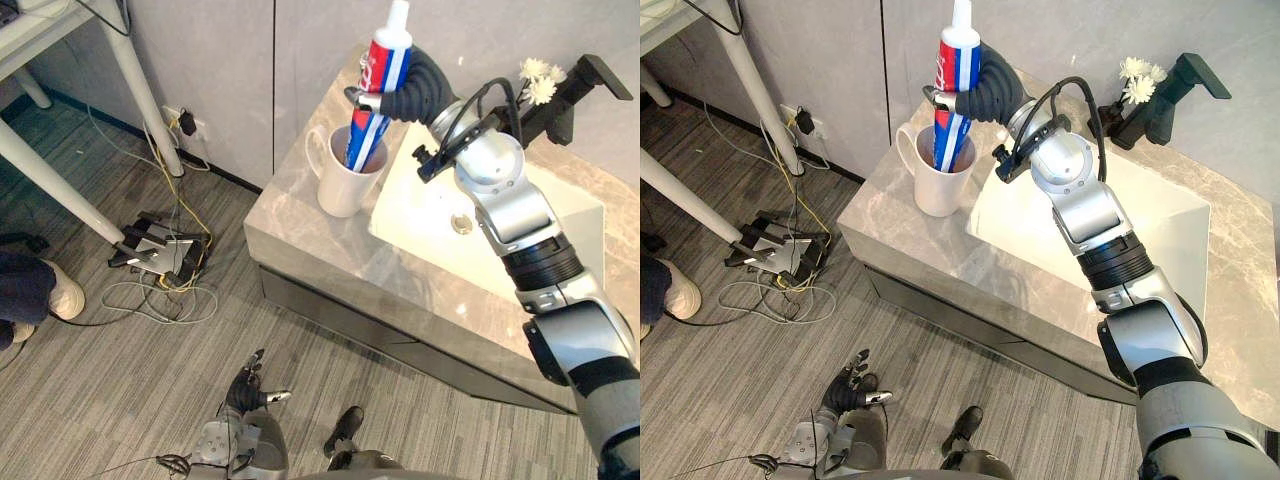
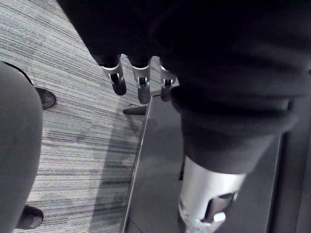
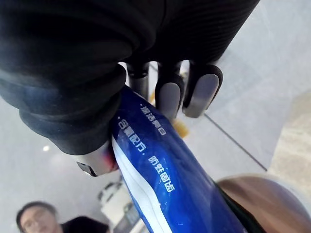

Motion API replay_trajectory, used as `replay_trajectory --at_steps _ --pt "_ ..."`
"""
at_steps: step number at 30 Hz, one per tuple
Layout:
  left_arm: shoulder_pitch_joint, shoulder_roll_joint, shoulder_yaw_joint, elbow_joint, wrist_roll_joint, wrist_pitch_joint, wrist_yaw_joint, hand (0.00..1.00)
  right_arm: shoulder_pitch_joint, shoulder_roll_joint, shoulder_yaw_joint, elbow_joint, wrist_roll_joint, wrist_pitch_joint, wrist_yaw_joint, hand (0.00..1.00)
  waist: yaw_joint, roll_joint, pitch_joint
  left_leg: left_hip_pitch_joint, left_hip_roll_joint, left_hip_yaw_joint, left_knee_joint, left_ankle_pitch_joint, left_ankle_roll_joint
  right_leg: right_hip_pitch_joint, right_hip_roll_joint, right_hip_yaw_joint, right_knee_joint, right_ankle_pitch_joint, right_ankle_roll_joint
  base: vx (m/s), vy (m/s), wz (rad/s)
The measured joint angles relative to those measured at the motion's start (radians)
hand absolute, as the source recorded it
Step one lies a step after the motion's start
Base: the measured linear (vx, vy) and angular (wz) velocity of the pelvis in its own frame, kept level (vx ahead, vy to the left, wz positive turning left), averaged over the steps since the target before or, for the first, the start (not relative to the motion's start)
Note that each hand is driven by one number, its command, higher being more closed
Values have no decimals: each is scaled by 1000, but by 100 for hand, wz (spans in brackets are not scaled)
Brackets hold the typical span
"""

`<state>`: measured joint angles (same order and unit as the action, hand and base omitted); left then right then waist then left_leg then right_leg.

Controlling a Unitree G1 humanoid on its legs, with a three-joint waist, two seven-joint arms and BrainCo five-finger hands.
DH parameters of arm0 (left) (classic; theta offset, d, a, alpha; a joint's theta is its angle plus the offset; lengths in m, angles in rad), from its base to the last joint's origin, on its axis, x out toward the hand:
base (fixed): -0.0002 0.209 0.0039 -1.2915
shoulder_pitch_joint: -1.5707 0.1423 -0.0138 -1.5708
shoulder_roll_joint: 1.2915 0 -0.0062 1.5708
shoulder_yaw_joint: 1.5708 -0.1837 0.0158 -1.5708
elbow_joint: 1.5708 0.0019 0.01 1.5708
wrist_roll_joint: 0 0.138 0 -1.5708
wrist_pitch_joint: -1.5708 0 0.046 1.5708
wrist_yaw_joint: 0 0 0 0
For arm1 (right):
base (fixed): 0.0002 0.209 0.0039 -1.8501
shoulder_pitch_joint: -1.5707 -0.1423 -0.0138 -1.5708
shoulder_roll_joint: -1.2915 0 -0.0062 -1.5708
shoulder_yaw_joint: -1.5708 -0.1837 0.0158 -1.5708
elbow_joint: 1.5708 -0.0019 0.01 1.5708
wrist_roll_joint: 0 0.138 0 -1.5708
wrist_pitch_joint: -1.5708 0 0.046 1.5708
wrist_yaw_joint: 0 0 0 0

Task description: Organize washtable

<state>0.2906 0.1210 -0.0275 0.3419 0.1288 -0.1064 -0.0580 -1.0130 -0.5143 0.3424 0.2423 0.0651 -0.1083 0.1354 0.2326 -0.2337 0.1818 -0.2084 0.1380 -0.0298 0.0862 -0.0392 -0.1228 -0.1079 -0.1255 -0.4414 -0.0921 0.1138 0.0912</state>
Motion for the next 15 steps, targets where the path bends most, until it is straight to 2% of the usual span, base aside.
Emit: replay_trajectory --at_steps 1,2,15 --pt "0 0 0 0 0 0 0 0 1 -3 5 0 -2 0 0 100 0 0 0 0 0 0 0 0 0 0 0 0 0 0 0 0 0 0" --pt "0 0 0 0 0 0 1 0 2 -7 16 0 -8 0 0 0 0 0 0 0 0 0 0 0 0 0 0 0 0 0 0 0 0 0" --pt "0 -1 0 0 0 -1 17 0 44 -7 18 -2 -19 -1 -1 0 0 -1 0 0 0 0 0 0 0 -1 0 1 1 0 0 0 0 0"
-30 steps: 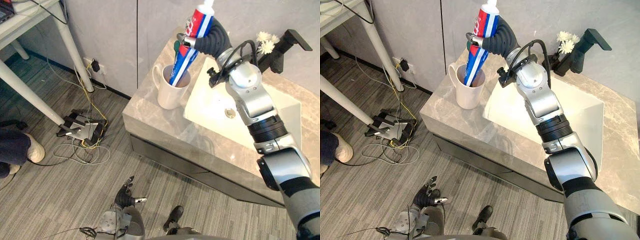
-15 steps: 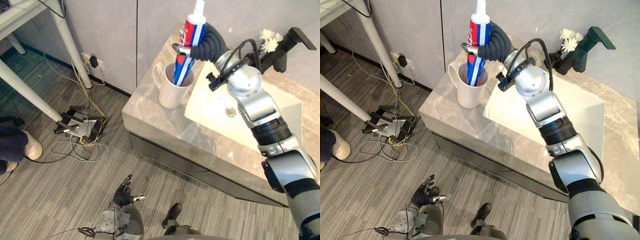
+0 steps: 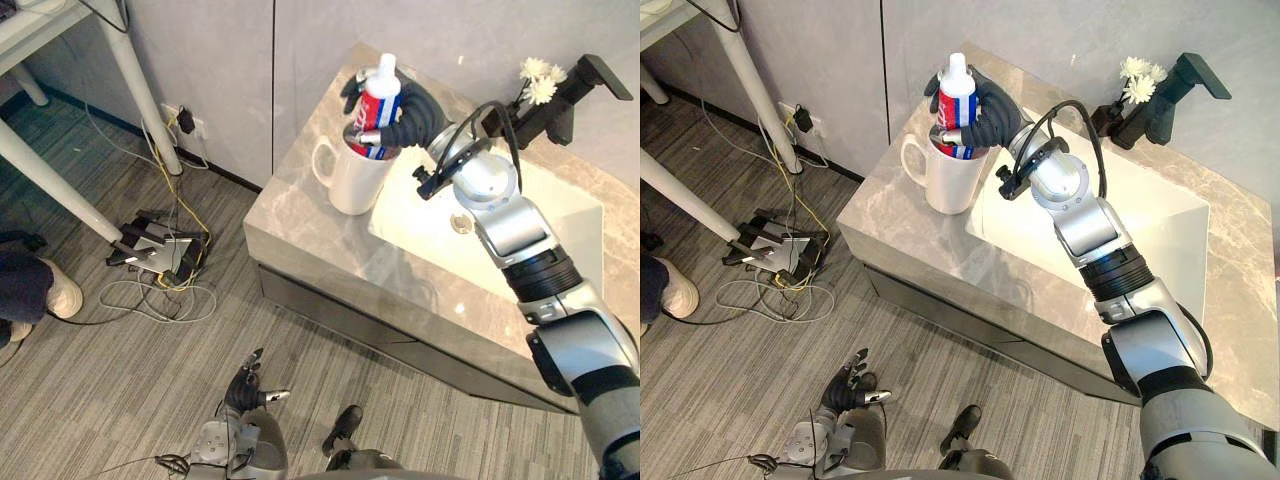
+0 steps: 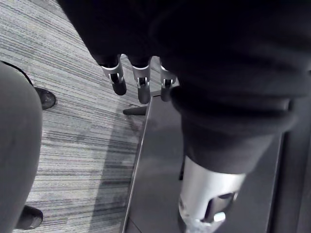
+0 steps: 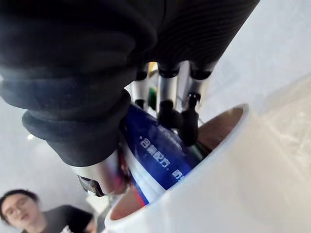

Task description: Organize washtable

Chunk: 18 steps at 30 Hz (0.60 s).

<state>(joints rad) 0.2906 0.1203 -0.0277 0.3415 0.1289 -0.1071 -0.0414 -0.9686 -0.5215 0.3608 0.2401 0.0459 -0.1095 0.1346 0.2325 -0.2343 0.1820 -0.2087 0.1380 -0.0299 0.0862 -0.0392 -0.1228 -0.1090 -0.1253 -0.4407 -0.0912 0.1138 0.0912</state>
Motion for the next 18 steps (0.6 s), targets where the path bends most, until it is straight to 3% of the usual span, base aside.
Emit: replay_trajectory --at_steps 18 --pt "0 0 0 0 0 0 0 0 0 0 -2 -21 4 -2 -1 0 0 -1 -1 1 0 1 0 0 0 0 0 1 1 0 0 0 0 0"
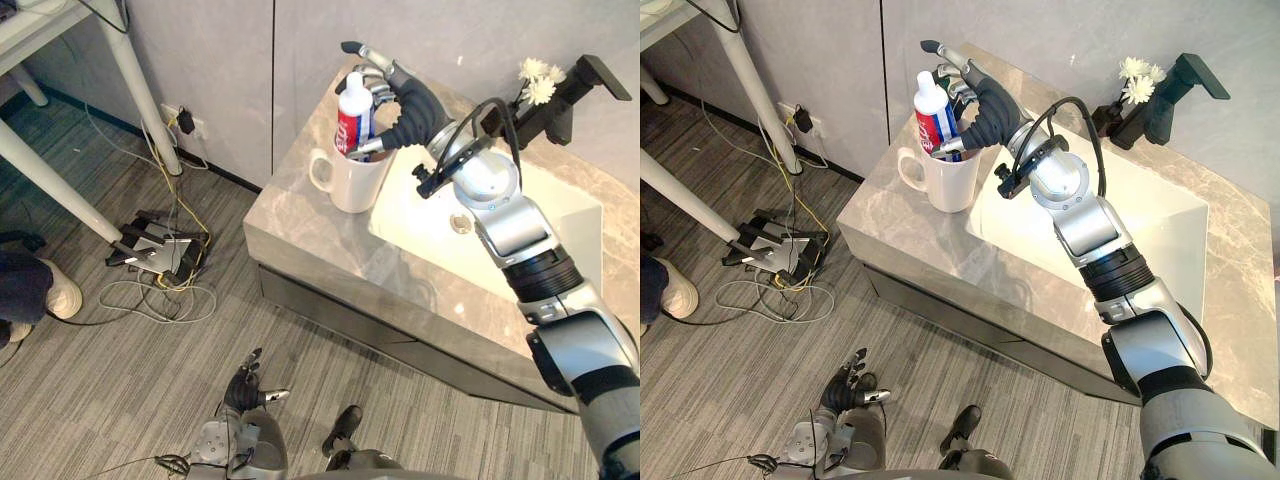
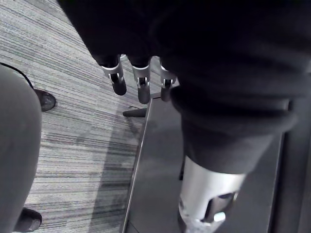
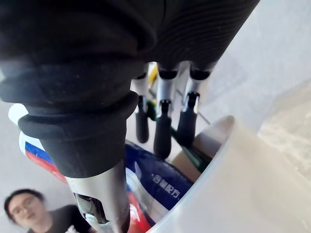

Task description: Organize washtable

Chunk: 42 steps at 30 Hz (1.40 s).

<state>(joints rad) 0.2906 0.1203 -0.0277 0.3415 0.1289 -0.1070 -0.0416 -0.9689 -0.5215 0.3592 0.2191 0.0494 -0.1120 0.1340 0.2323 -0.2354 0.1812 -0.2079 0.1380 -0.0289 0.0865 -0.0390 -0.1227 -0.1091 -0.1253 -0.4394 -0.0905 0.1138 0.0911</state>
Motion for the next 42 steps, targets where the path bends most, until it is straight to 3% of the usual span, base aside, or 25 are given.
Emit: replay_trajectory --at_steps 14,19,25,31,42 --pt "0 1 1 0 0 0 0 0 0 0 -1 0 20 0 1 0 -4 -7 -5 7 0 3 0 0 0 3 0 4 3 0 0 0 0 0" --pt "4 4 8 3 0 0 0 0 3 -6 -4 0 21 1 2 0 -29 -17 -13 18 0 3 0 1 1 13 -1 4 3 0 0 0 0 0" --pt "4 4 11 4 0 1 0 0 80 -22 -67 -2 40 1 2 0 -30 -25 -21 28 0 10 -1 1 1 19 -1 10 3 0 0 -4 0 -2" --pt "15 -1 8 25 0 3 0 0 138 -35 -85 -8 40 3 1 0 -54 -15 -62 42 0 30 -4 1 1 19 -3 32 2 0 0 1 0 -9" --pt "38 -28 -2 50 1 6 0 0 189 -55 -171 -12 72 2 -8 0 -61 32 -118 85 3 65 -19 0 2 33 -2 68 1 3 -4 -4 -7 -10"
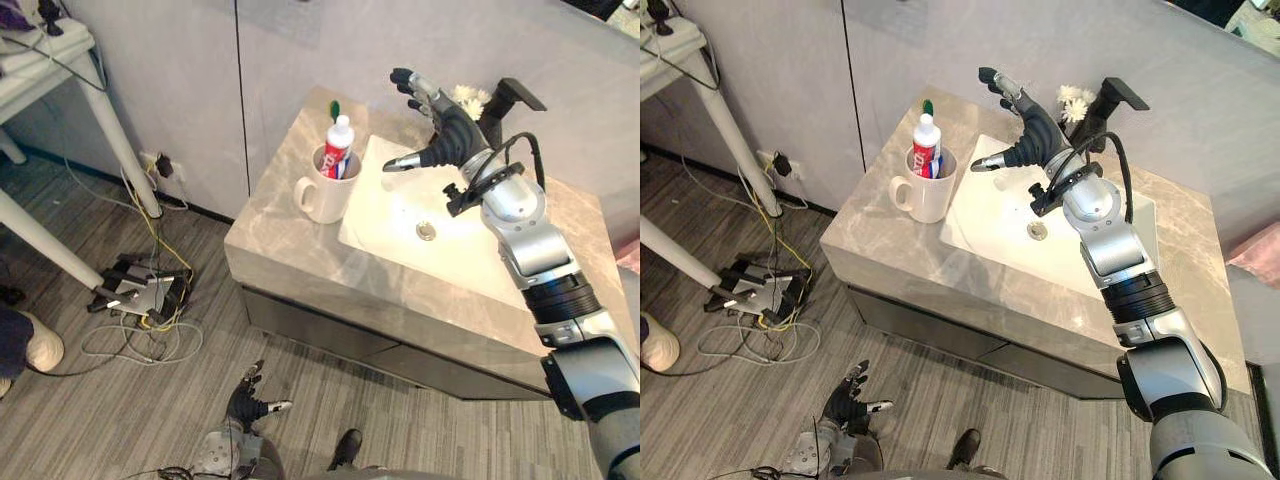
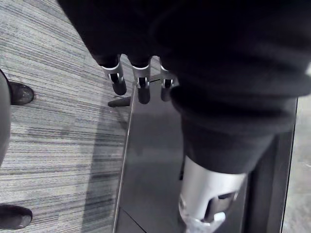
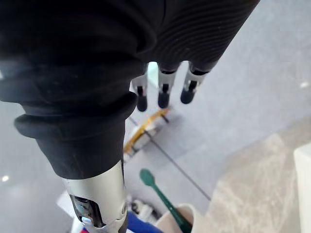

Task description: Organize washtable

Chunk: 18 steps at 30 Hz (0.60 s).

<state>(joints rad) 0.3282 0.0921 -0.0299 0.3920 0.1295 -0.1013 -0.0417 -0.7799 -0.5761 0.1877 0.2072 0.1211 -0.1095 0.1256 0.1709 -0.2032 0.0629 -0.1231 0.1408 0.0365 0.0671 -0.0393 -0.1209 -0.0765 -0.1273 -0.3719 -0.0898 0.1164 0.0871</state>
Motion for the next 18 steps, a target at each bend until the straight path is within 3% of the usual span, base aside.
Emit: replay_trajectory --at_steps 5,7,8,10,11,14,18 --pt "-5 0 2 44 2 0 3 0 144 1 -183 -148 17 -4 -62 0 -17 12 -27 24 -1 23 -15 -1 1 3 -2 22 0 1 0 2 -5 -12" --pt "-5 0 3 68 9 2 11 0 246 3 -300 -225 17 -13 -81 0 -29 19 -47 32 -2 33 -22 -1 2 4 -2 28 -1 1 0 28 -6 -12" --pt "-5 -3 5 94 21 4 22 0 350 18 -433 -282 17 -22 -111 0 -49 30 -64 42 -2 41 -29 -1 2 4 -3 36 -2 1 0 26 -8 -18" --pt "-5 -12 25 112 22 4 21 0 423 37 -530 -326 17 -23 -128 0 -55 39 -71 54 -2 52 -34 -3 4 4 -3 45 -2 1 0 17 -9 -21" --pt "-1 -36 53 137 33 6 24 0 517 86 -640 -388 12 -25 -157 0 -80 59 -88 57 -4 57 -37 -5 6 3 -5 47 -2 0 1 9 -8 -19" --pt "0 -56 82 207 40 6 23 0 690 211 -763 -477 -26 -39 -216 0 -115 96 -115 90 -3 99 -60 -6 6 1 -2 80 -5 0 2 10 -5 -33" --pt "-31 -56 113 328 27 5 22 0 897 345 -768 -506 -64 -40 -229 0 -156 127 -137 105 -2 121 -67 -8 5 -3 1 105 -7 0 2 -6 -9 -22"
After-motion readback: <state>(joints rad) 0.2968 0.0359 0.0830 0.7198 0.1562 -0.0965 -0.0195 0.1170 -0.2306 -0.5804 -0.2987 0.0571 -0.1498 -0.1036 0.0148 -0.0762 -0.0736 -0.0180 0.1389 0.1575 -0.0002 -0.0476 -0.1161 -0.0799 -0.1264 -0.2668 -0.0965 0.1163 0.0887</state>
